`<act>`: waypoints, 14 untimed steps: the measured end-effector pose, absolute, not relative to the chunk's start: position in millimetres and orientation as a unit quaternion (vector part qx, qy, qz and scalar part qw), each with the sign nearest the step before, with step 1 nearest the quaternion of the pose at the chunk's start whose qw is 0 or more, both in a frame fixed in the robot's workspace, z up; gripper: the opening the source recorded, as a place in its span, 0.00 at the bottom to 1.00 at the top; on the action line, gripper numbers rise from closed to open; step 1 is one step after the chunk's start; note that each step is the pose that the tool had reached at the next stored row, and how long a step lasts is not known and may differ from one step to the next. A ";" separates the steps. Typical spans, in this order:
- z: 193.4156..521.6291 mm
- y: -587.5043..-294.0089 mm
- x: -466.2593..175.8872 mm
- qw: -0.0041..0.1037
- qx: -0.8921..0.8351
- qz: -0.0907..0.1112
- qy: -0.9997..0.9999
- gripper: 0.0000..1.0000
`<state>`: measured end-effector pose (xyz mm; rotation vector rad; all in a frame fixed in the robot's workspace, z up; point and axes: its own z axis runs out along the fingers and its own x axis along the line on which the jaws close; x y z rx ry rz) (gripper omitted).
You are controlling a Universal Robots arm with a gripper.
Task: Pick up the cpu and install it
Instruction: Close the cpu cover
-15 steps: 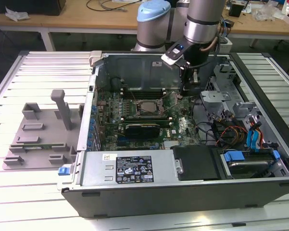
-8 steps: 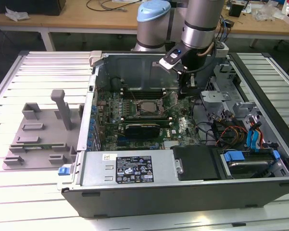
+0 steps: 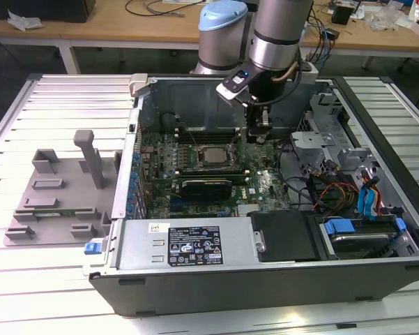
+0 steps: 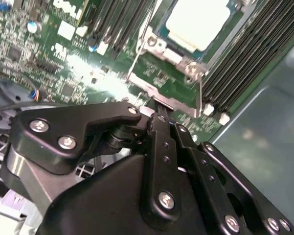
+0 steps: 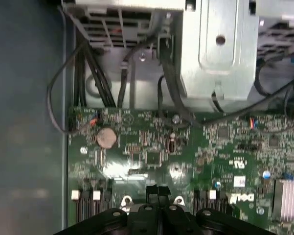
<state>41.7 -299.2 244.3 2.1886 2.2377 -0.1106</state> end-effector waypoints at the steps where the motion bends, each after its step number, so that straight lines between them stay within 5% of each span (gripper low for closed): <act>1: 244.3 -299.2 38.7 0.005 0.699 -0.035 0.714 0.11; 14: 243.7 -299.2 -10.4 0.006 0.699 -0.034 0.714 0.11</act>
